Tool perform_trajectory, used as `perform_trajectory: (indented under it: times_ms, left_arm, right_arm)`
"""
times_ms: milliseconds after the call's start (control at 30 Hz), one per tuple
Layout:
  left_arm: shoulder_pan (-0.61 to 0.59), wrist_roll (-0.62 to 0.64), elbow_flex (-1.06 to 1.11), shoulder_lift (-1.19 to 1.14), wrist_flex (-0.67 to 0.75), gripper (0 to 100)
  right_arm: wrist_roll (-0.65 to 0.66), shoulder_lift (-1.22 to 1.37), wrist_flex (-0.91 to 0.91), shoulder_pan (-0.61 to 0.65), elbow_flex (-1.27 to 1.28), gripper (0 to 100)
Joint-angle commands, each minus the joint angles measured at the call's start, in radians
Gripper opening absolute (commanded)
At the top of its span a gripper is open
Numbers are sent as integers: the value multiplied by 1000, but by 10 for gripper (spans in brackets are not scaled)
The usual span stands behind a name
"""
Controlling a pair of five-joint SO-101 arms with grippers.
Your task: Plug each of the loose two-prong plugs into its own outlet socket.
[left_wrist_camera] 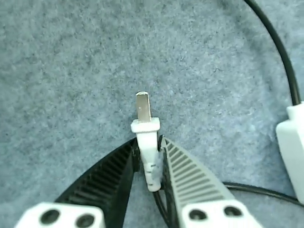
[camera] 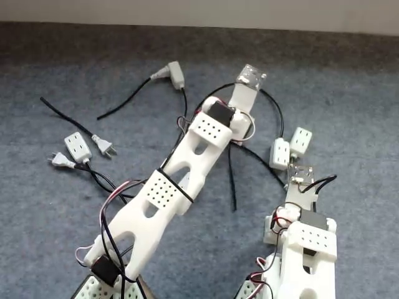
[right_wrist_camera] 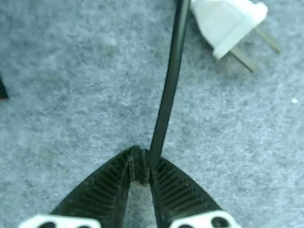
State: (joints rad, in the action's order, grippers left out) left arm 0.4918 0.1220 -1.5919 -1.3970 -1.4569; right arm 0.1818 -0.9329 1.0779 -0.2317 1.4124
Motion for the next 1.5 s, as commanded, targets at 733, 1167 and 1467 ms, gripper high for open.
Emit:
perform_trajectory:
  times_ms: [733, 1167, 1467]
  left_arm:
    - [-234, -641, -18, 35, -298, 112]
    - [-140, -640, -8, 19, -296, 107]
    - [-124, -640, -42, 19, -282, 7]
  right_arm:
    - [11, -4, -21, 12, 2, 9]
    - [11, -4, -21, 12, 2, 9]
    - [11, -4, -21, 12, 2, 9]
